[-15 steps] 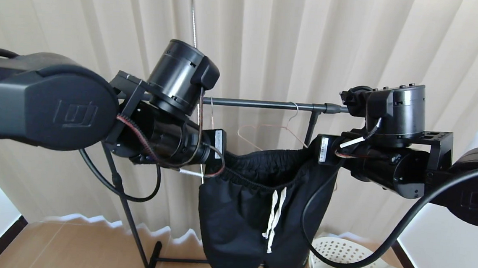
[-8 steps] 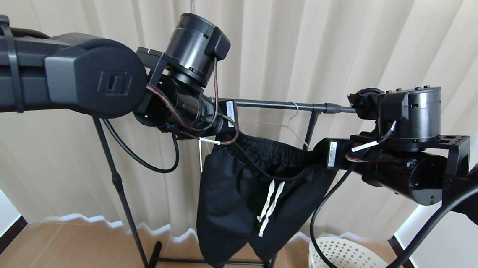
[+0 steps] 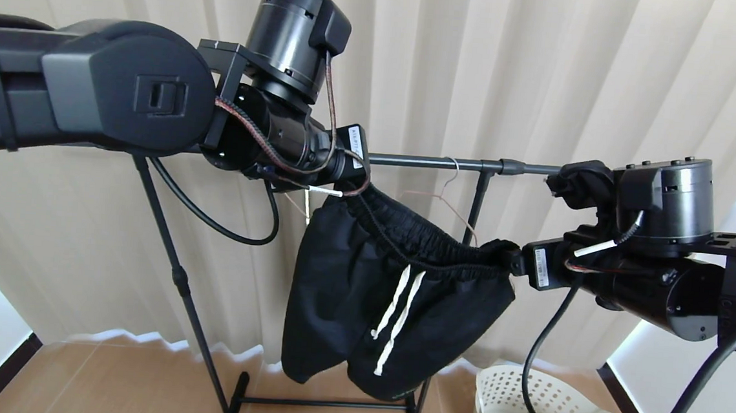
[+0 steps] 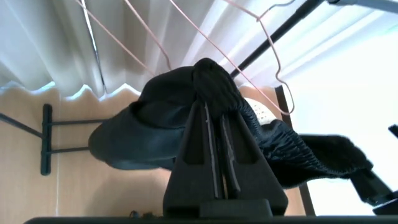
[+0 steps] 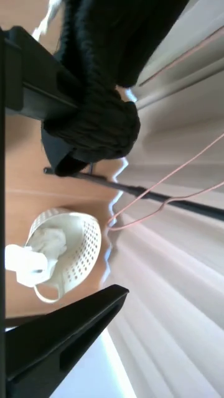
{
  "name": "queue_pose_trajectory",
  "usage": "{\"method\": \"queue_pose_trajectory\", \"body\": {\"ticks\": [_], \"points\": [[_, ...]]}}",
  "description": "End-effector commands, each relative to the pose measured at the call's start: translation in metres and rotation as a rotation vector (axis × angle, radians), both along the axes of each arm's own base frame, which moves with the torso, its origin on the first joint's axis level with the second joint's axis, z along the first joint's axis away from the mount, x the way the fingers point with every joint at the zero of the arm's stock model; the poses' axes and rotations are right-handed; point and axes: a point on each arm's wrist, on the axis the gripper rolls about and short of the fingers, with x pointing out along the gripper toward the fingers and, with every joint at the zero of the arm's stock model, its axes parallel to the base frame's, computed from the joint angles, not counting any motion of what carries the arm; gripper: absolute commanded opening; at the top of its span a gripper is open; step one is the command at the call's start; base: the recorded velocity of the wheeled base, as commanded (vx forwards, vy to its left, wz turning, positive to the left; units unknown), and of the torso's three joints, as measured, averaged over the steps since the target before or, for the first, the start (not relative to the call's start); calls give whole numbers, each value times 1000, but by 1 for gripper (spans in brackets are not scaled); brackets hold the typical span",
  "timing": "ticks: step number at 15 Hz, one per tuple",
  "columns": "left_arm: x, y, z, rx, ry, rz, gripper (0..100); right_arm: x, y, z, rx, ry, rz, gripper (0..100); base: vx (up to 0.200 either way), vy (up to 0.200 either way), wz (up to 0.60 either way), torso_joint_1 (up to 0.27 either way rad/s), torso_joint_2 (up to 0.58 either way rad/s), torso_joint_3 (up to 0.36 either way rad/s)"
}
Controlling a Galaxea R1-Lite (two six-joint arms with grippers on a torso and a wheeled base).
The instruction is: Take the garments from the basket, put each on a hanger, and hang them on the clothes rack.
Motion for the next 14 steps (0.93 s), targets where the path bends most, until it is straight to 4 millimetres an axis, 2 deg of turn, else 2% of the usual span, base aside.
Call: {"method": "queue_pose_trajectory", "body": {"ticks": [1,5,10,14], "points": [[-1,1,6,-11,-20,6,0,-6,-5,-5,-28,18,8,100,0,0,0,0,0,0],[-2,0,15,-30,-44,5,0,-15,-6,-17,-18,85,153,100,0,0,0,0,0,0],[-2,-2,15,-10,-53,27,0,-32,-9,-13,113,127,396,100,0,0,0,0,0,0],[3,-1,11,24,-64,87,0,-32,-16,-13,164,100,455,100,0,0,0,0,0,0]]}}
